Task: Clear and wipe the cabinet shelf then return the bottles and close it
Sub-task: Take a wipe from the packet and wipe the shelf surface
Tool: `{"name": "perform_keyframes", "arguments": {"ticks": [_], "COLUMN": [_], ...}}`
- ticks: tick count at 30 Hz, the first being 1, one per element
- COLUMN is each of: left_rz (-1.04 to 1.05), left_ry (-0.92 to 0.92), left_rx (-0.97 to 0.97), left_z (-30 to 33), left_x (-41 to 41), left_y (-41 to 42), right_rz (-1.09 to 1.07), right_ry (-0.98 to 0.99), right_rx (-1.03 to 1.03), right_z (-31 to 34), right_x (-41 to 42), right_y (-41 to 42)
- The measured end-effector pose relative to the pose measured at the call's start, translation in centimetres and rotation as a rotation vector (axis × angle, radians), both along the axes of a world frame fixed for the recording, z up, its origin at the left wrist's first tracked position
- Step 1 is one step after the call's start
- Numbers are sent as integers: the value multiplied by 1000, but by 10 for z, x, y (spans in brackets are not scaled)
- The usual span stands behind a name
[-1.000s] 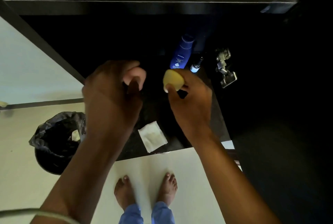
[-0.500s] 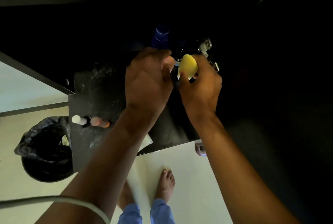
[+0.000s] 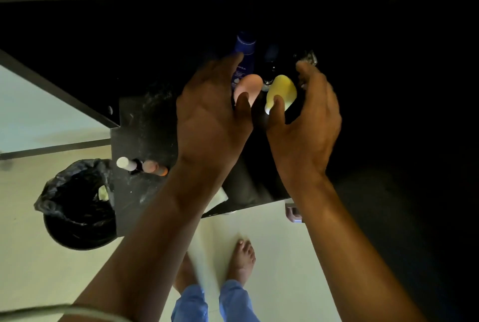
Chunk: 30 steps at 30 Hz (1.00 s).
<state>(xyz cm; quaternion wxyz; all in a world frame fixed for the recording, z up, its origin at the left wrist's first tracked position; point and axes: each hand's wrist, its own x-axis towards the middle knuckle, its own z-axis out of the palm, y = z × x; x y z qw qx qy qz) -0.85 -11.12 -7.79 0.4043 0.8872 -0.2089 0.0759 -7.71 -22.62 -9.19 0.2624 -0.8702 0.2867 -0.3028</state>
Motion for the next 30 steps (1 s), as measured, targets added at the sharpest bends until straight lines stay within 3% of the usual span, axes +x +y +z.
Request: {"name": "perform_keyframes", "arguments": {"ticks": [5,8,11,18,30], "left_rz": [104,296,426,381,319], "left_ry": [-120,-149,-66,228,152], "left_rx": [-43,-65,-51,4,17], "left_z": [18,6,-14,-46,-57], "left_x": [-30,-53,-65,-63,-52], "left_y": [62,101,128,148,149], "right_rz": [116,291,457,571,494], "right_ry": [-98,-23,102,190,117], "right_rx": [-1,140,285,221,91], "right_z": [15,4,-16,-46,-59], "right_x": [-23,-30,-34,-25,-10], "right_y": [32,62,93,134,145]}}
